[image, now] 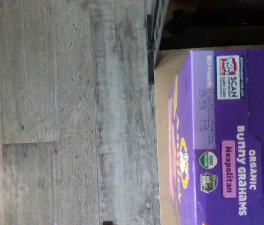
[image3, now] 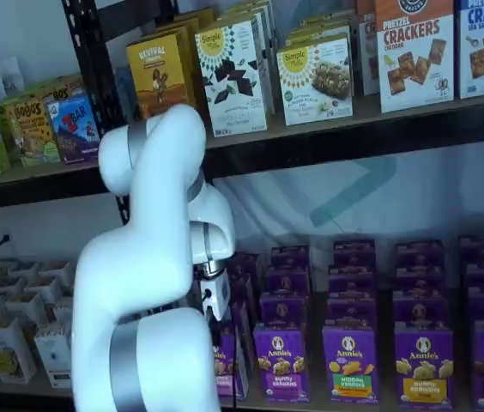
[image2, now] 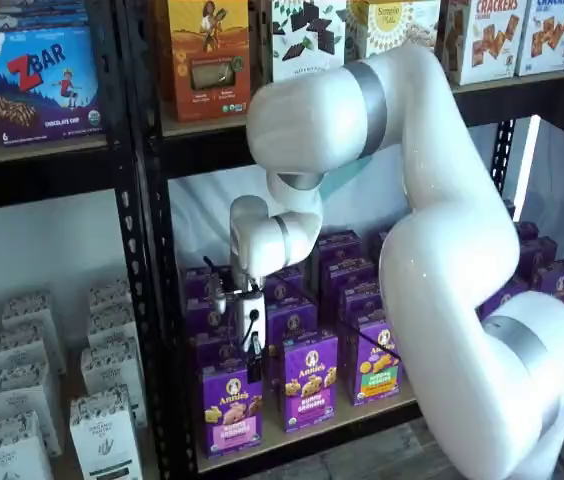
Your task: Pick up the purple box with a pink patch in the middle, on the bottom shelf, the first box from the left
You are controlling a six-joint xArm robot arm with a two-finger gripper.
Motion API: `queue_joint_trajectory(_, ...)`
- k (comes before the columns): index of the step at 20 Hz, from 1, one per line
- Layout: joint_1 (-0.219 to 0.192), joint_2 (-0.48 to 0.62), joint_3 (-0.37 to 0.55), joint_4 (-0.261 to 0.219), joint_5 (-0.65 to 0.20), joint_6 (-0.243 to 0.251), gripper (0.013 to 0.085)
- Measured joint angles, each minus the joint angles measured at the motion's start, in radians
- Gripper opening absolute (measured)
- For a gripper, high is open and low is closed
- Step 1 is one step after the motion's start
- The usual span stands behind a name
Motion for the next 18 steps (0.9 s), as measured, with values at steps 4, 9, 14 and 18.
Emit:
queue_joint_trajectory(4, -0.005, 0.031, -0.028, -0.015, -0.008, 0.008, 0.0850)
queue_joint_trajectory(9, -0.007, 0.067, -0.069, -0.029, 0.004, 0.018, 0.0850)
queue_joint_trajectory(14, -0.007, 0.100, -0.104, -0.039, 0.010, 0.028, 0.0850)
queue_joint_trajectory(18, -0.005, 0.119, -0.129, -0.039, 0.030, 0.030, 0.0850)
